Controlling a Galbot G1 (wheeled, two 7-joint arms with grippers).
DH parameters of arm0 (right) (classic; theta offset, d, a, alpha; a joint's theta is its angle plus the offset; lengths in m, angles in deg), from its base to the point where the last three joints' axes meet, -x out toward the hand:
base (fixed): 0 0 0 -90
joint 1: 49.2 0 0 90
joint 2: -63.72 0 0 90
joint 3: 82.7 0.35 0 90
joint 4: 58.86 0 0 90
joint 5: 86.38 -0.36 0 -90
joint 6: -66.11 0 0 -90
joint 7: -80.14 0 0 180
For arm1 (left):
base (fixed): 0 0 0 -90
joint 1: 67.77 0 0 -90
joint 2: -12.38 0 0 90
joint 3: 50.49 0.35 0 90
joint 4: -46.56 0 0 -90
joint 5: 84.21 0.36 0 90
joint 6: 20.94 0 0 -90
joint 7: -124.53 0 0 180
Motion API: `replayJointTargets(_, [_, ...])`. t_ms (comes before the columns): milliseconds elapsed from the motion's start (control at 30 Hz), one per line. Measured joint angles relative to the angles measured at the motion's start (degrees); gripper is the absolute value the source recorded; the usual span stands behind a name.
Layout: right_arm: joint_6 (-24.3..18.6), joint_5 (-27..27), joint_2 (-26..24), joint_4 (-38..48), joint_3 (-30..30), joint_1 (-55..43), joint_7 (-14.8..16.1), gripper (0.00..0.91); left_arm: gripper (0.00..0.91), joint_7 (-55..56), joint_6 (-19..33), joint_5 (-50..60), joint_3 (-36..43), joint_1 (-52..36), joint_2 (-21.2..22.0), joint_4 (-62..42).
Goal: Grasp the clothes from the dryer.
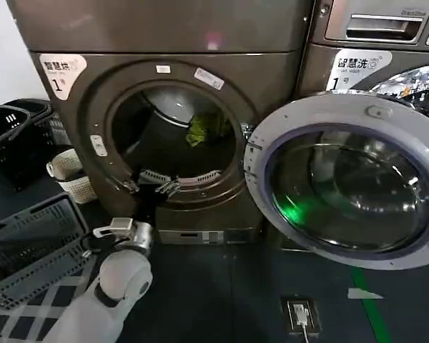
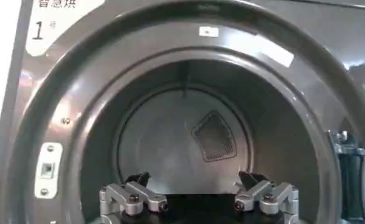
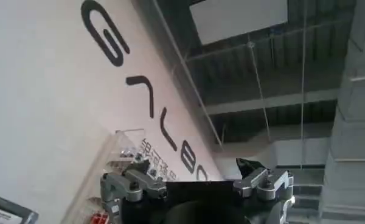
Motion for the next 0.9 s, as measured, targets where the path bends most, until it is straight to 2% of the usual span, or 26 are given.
replayJointTargets(900, [-0.1, -0.1, -0.5, 3.7, 3.4, 0.7, 0.0, 0.907, 0.907, -0.1, -0.1, 0.1, 0.6, -0.8, 0.5, -0.6])
